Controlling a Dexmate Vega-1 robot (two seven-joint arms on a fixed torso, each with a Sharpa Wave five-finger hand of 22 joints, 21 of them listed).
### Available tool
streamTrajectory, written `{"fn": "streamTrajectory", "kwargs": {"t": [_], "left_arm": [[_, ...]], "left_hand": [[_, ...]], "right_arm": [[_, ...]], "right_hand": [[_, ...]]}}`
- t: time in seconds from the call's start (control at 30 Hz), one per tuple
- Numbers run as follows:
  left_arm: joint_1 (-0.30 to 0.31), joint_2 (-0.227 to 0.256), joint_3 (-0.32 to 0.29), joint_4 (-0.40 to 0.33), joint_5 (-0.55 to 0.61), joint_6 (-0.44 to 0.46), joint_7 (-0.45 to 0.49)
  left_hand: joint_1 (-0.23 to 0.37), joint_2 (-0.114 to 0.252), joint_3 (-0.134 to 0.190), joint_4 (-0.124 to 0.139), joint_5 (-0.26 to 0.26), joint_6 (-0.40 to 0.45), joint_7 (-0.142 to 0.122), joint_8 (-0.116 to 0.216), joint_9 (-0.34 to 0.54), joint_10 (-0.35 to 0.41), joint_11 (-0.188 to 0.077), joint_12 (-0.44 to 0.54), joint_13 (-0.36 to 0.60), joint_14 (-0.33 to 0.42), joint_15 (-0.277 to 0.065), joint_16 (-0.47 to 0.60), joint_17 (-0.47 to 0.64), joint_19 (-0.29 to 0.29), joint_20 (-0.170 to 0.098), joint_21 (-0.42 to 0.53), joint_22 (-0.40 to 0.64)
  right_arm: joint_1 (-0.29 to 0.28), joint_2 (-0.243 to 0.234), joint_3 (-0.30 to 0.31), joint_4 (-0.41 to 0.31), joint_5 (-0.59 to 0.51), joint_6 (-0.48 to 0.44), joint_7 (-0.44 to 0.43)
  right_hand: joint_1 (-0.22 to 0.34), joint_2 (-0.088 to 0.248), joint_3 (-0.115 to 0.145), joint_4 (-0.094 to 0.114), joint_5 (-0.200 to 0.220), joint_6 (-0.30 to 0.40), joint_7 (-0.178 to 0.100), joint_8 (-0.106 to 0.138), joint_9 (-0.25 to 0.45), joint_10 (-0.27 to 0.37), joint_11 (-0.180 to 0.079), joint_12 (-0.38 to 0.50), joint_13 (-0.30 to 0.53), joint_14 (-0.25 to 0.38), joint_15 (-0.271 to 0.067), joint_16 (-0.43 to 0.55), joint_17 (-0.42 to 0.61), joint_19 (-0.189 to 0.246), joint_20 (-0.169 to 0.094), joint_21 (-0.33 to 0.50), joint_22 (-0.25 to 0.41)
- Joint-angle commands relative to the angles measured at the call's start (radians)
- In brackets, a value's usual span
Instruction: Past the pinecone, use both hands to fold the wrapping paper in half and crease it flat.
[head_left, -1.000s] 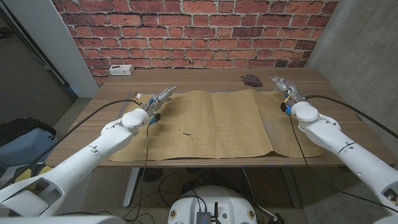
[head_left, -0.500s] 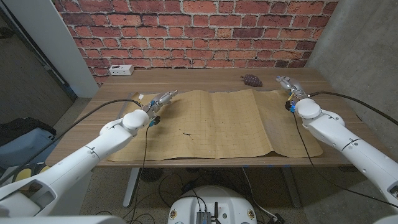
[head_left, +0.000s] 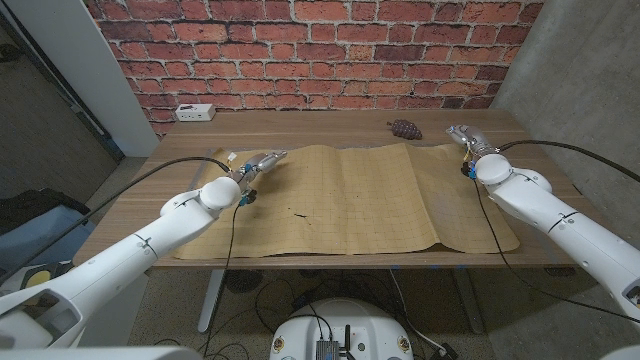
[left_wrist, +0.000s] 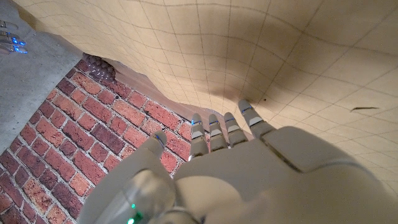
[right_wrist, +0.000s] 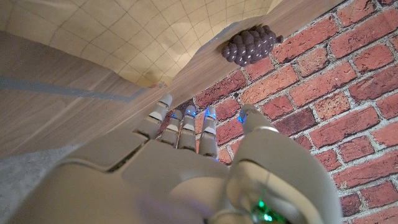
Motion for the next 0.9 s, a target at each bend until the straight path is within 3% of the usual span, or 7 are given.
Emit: {"fn": "streamTrajectory", "kwargs": {"t": [0.03,0.5,0.9], "left_arm": [[-0.019,0.005,0.038,-0.022,0.074,0.051,-0.007],[-0.049,-0.008,0.097,-0.001,0.189,0.027,-0.013],[-0.116,-0.003,0.168,0.011,0.323,0.042,-0.111]], "left_hand": [[0.018,0.001,0.008,-0.013,-0.007,-0.002,-0.044,-0.011,0.004,0.005,-0.011,-0.009,0.002,0.004,-0.015,-0.005,0.002,0.012,-0.001,-0.005,0.001],[0.021,0.004,0.019,-0.023,-0.013,-0.104,-0.090,-0.054,0.004,-0.076,-0.039,-0.051,0.002,-0.049,-0.031,-0.021,0.005,-0.018,-0.017,-0.037,0.004],[0.016,0.002,0.017,-0.021,-0.015,-0.109,-0.088,-0.050,0.004,-0.087,-0.044,-0.054,0.002,-0.063,-0.043,-0.021,0.005,-0.019,-0.023,-0.041,0.004]], "right_arm": [[0.075,0.000,-0.066,0.018,-0.064,-0.157,0.013],[0.166,0.037,-0.148,0.067,-0.123,-0.302,0.041],[0.266,0.095,-0.232,0.138,-0.177,-0.442,0.052]], "right_hand": [[0.016,-0.001,0.012,-0.006,0.005,0.006,-0.006,-0.001,0.002,0.000,-0.011,-0.005,0.006,0.000,-0.007,-0.003,0.004,0.007,0.002,-0.005,0.002],[0.042,-0.005,0.029,-0.023,0.006,-0.003,-0.019,-0.008,0.002,-0.011,-0.026,-0.011,0.006,-0.001,-0.017,-0.004,0.003,0.017,0.002,-0.008,0.003],[0.087,-0.017,0.046,-0.055,0.004,-0.003,-0.031,-0.010,0.003,-0.015,-0.048,-0.013,0.006,0.013,-0.029,-0.001,0.000,0.050,0.000,-0.005,0.004]]}}
